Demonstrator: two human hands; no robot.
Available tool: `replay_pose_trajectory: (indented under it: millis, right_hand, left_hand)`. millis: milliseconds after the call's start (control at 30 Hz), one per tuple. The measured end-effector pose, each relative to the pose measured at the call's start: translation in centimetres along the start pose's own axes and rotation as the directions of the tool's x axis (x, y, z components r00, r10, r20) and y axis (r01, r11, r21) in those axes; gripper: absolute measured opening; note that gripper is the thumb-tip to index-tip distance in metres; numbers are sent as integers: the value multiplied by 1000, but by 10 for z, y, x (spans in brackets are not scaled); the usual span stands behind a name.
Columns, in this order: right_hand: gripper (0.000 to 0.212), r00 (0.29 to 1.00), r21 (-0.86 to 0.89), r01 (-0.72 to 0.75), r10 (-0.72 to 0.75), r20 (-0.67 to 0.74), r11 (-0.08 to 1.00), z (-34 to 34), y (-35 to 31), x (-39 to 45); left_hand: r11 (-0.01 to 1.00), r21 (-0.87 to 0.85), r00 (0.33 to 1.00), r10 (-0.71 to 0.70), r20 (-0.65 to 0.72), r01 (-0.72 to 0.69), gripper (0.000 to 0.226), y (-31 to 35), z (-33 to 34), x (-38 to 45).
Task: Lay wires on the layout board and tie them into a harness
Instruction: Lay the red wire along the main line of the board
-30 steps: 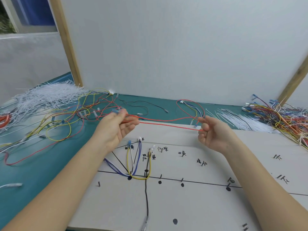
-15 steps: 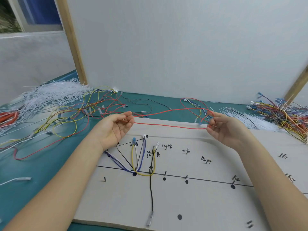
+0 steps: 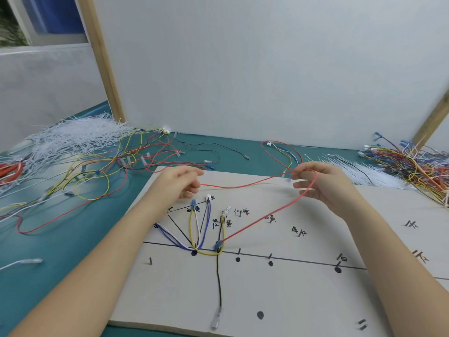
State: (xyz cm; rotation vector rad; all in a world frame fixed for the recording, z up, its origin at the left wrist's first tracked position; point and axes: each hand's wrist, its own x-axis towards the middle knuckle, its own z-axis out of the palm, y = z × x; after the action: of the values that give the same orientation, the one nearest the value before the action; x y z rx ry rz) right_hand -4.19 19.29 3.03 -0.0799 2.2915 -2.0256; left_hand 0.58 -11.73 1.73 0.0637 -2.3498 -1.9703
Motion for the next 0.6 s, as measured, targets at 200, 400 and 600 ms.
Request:
replay_pose_trajectory:
  millis: [200,400,600]
  right_hand:
    - [29,992,-235,73,-95,-83,969,0,2,1]
    - [31,994,-186,48,-64,-85,981,-5,4,2]
    - [19,993,472,-1,58,-106,882,-28,-3,5]
  left_hand:
    - [816,456,883,133,450,-355,9,7,18,-19]
    - [669,542,725,-7,689,-509,19,18,33,-29]
    - [978,31,946,190,261,-205,26,25,14,-17]
